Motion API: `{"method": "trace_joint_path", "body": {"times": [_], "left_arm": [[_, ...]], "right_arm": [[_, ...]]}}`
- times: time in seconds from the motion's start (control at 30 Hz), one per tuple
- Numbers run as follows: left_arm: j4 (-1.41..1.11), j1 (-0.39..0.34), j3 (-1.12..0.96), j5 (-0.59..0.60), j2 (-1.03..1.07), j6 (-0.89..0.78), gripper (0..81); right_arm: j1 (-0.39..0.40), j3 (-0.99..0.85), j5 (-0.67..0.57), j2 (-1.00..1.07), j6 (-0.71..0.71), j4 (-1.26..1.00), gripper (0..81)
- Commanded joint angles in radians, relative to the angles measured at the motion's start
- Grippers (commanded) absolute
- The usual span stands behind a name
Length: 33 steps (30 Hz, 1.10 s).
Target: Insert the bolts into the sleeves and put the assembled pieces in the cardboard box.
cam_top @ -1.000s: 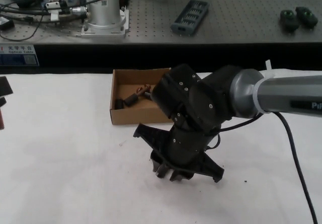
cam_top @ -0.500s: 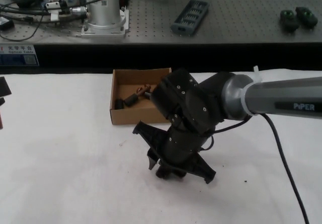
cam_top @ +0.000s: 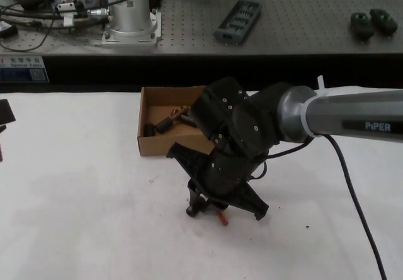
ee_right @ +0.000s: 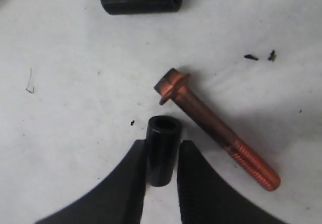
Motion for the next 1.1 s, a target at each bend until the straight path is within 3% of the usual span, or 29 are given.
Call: {"method": "trace_joint_path", "body": {"times": [0.0,0.57,0.83,1.07], "left_arm": [[-0.012,0.003,-0.007,-0.003,-0.011,0.013,0.6],[-0.017,0.003,-0.007,0.004,-0.022,0.013,0.6],[-0.019,0.003,-0.007,0.004,-0.022,0.013,0.6],[-0.019,0.003,-0.007,0.004,-0.022,0.013,0.6]], "right_arm": [[-0.005,-0.011,-0.003,0.019,-0.006,0.007,17.5],[0.011,-0.014,-0.108,0.066,-0.016,0.036,17.5],[0.008,-0.017,-0.103,0.066,-0.268,0.199,3.0],[0.008,-0.017,-0.057,0.058,-0.491,0.243,1.6]]}}
